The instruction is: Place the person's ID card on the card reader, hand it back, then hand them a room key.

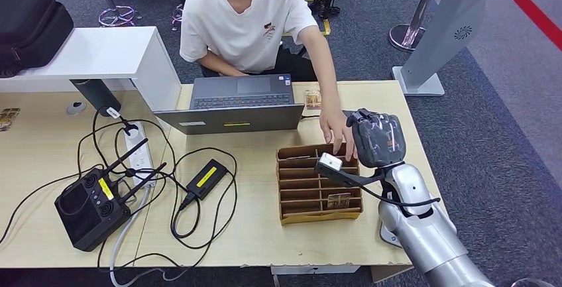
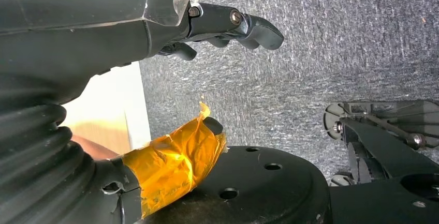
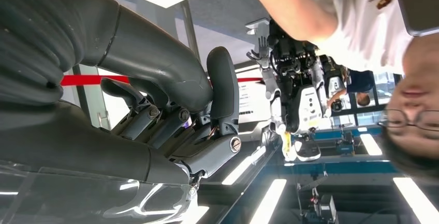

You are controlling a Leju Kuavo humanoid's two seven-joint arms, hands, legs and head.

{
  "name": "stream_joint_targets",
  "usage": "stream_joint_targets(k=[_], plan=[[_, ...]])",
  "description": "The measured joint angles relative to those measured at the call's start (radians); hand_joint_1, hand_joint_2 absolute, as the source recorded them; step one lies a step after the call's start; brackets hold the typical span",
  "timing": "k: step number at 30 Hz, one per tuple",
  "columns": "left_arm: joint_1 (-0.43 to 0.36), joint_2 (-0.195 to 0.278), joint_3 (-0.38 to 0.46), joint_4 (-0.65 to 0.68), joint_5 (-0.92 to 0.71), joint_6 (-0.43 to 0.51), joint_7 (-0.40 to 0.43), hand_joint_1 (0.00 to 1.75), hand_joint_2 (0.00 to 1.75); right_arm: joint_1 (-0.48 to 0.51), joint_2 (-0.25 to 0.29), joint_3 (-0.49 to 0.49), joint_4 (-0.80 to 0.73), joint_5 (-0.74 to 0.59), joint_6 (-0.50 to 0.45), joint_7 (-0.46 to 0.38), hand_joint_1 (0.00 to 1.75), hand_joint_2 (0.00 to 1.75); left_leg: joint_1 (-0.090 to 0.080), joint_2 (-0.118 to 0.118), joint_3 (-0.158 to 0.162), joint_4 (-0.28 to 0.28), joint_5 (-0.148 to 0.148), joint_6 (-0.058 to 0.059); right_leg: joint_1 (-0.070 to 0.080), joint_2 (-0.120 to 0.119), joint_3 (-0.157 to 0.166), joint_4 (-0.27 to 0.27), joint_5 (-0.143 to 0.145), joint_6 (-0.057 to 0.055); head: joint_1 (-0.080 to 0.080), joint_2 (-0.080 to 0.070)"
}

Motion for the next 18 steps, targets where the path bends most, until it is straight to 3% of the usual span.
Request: stream_joint_targets(k=[18], plan=[[0.000, 0.005, -0.011, 0.000, -0.002, -0.004, 0.011, 0.00, 1.75, -0.049, -0.019, -0.013, -0.095, 0.025, 0.010, 0.020, 1.75, 1.75, 0.000, 0.000, 0.000, 0.000, 0.000, 0.000, 0.000, 0.000, 0.000, 0.000, 0.000, 0.000, 0.000, 0.000]])
